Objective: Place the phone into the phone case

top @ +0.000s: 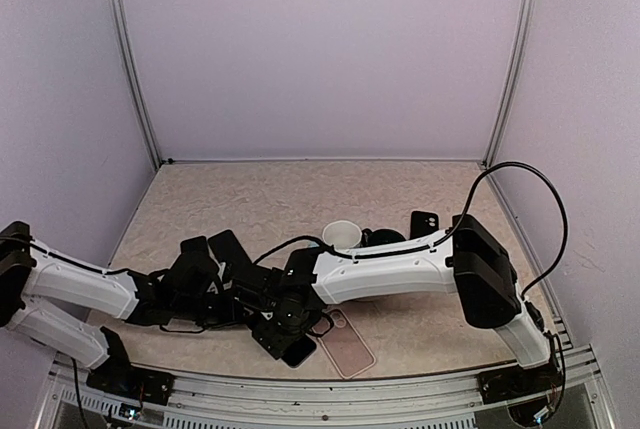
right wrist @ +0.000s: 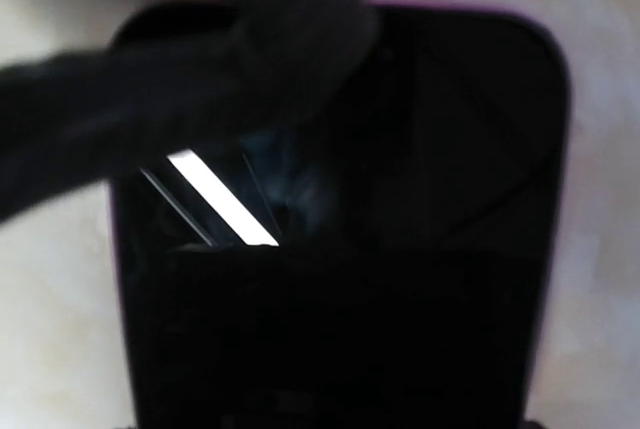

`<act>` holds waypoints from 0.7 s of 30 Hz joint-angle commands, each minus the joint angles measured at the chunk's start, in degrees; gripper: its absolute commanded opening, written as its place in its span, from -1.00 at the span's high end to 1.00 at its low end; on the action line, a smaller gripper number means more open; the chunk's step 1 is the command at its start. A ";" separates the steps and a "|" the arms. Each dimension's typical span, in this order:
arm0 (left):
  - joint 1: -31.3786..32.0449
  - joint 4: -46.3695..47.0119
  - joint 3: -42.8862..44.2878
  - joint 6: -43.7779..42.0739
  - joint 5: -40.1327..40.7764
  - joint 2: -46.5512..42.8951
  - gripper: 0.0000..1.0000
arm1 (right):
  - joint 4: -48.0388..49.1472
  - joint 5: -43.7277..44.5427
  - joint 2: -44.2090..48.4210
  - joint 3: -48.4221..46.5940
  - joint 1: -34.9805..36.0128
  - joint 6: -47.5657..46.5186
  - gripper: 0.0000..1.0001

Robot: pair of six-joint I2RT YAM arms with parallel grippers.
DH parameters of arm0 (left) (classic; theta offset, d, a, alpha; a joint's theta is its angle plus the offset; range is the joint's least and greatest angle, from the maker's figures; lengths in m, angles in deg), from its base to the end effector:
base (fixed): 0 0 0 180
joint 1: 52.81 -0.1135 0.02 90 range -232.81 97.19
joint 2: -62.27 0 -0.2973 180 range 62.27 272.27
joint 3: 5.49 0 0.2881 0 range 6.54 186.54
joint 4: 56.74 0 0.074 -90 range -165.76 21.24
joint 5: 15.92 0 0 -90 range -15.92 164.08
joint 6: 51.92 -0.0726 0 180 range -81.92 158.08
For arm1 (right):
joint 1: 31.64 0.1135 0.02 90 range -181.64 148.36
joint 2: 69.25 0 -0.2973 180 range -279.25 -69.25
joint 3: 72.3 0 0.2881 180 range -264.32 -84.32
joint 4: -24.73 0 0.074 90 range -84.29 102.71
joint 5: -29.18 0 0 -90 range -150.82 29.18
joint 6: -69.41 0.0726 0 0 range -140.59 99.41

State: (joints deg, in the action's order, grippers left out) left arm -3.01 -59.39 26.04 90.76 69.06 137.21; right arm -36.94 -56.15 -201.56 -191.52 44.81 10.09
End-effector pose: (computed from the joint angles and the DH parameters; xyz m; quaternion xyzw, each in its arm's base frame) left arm 0.1588 -0.1978 0.0972 -0.0069 0.9266 -0.3169 0.2023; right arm 0.1321 0.5228 0.1269 -0.3802 0.9145 0.0826 0.1112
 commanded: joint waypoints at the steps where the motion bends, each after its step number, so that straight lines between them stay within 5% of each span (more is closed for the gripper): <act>1: 0.22 -2.00 -0.79 0.89 -1.80 -2.27 0.34 | -4.03 -0.76 -4.02 -2.99 0.55 -1.10 -0.53; 5: 0.21 -2.29 -0.72 1.03 -1.25 -3.31 0.34 | -6.71 -1.50 -5.59 -5.59 0.59 -1.89 -0.49; 12: 0.19 -3.92 0.20 -0.18 -0.49 -3.81 0.34 | -13.20 -4.51 -7.48 -10.59 0.53 -3.07 -0.78; 14: 0.05 -4.71 0.18 -0.36 0.35 -4.43 0.34 | -12.77 -6.55 -7.66 -9.86 0.34 -3.19 -0.66; 18: -0.75 -8.78 1.16 -1.74 3.46 -7.19 0.32 | -14.08 -7.09 -8.44 -9.89 0.34 -3.13 -0.11; 21: -1.40 -13.43 2.72 -4.02 6.67 -10.17 0.29 | -14.76 -6.87 -6.66 -7.43 0.99 -2.46 0.01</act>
State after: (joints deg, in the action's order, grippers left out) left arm -3.38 -67.33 25.87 90.22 70.88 130.72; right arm -48.48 -60.13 -206.74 -201.85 44.68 7.86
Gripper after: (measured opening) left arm 0.349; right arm 0.564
